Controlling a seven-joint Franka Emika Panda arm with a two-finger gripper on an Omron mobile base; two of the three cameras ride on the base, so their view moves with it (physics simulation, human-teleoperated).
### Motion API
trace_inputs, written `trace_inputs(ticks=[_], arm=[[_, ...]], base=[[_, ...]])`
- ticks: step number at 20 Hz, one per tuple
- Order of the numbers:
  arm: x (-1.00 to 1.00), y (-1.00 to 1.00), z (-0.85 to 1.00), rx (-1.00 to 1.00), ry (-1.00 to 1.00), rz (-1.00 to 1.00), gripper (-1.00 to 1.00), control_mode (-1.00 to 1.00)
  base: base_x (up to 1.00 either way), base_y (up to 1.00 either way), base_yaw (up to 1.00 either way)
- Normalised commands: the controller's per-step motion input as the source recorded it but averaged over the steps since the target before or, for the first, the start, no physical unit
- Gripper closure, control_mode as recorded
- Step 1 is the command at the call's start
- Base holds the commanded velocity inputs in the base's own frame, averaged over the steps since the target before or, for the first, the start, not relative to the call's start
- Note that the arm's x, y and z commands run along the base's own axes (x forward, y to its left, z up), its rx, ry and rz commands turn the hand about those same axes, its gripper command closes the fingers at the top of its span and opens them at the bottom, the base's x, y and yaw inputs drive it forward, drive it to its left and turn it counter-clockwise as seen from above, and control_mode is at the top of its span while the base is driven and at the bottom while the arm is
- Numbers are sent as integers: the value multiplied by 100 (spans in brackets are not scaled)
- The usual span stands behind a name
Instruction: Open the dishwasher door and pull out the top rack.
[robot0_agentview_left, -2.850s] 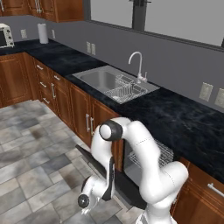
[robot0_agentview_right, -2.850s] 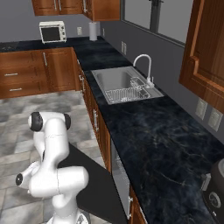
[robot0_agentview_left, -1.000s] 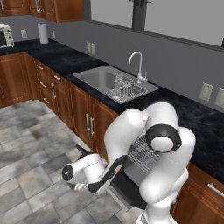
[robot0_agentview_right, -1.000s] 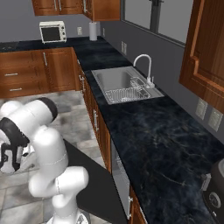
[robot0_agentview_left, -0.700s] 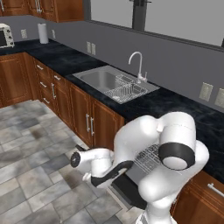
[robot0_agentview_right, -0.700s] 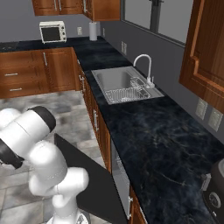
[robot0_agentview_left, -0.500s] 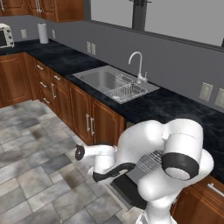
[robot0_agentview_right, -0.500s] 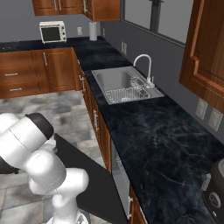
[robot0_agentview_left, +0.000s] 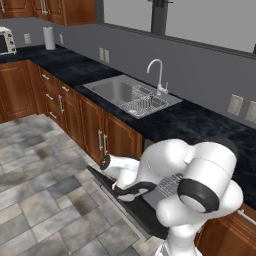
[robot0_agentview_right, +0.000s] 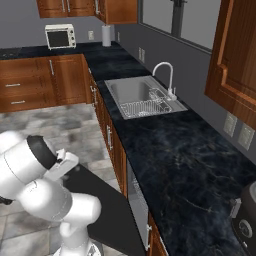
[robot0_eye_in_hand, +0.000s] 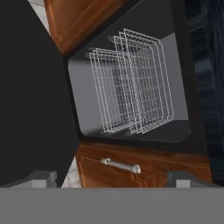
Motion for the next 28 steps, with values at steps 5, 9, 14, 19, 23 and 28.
trace_inputs(ticks=[5,9,14,19,23,28], arm=[[36,-21,0,-1,1,-4,-100,-100],[37,-28,-3,0,0,-4,-100,-100],[34,-34,-20,0,1,-3,-100,-100],[31,-36,-27,0,2,-2,-100,-100],[23,-22,-29,-3,0,-3,-100,-100],[24,-17,-31,-5,0,-5,-100,-100]], base=[[0,0,0],[0,0,0],[0,0,0],[0,0,0],[0,0,0],[0,0,0]])
